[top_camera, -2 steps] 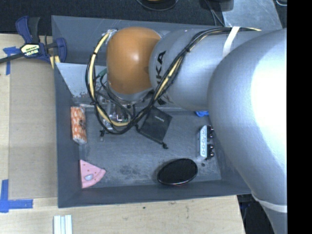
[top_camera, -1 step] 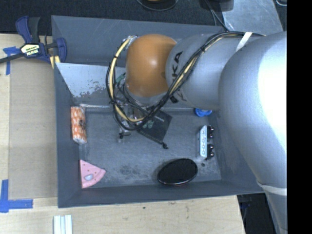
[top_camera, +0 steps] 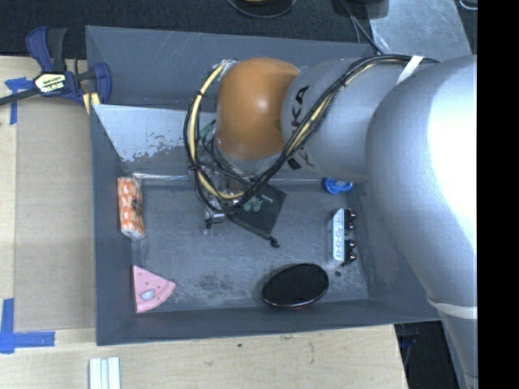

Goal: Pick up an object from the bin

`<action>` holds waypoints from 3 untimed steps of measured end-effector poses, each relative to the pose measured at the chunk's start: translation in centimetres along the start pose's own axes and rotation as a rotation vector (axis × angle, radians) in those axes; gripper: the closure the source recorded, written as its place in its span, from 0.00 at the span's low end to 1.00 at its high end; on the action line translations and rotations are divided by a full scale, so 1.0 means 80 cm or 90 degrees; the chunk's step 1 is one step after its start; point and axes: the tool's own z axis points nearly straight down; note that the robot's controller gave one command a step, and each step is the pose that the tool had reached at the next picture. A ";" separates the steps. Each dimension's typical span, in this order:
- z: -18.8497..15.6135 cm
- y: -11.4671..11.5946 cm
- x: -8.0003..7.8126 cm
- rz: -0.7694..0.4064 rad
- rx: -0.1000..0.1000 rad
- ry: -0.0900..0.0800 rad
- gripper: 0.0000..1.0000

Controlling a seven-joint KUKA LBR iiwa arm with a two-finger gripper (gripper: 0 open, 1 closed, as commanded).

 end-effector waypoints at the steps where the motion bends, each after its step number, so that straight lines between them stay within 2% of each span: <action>1: -0.014 -0.081 0.060 0.088 -0.001 0.001 0.00; 2: -0.016 -0.097 0.070 0.107 0.000 0.002 0.00; 3: 0.020 -0.078 0.075 -0.060 -0.001 -0.002 1.00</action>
Offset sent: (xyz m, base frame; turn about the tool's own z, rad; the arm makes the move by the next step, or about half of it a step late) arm -0.0030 -0.0532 0.0048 -0.0506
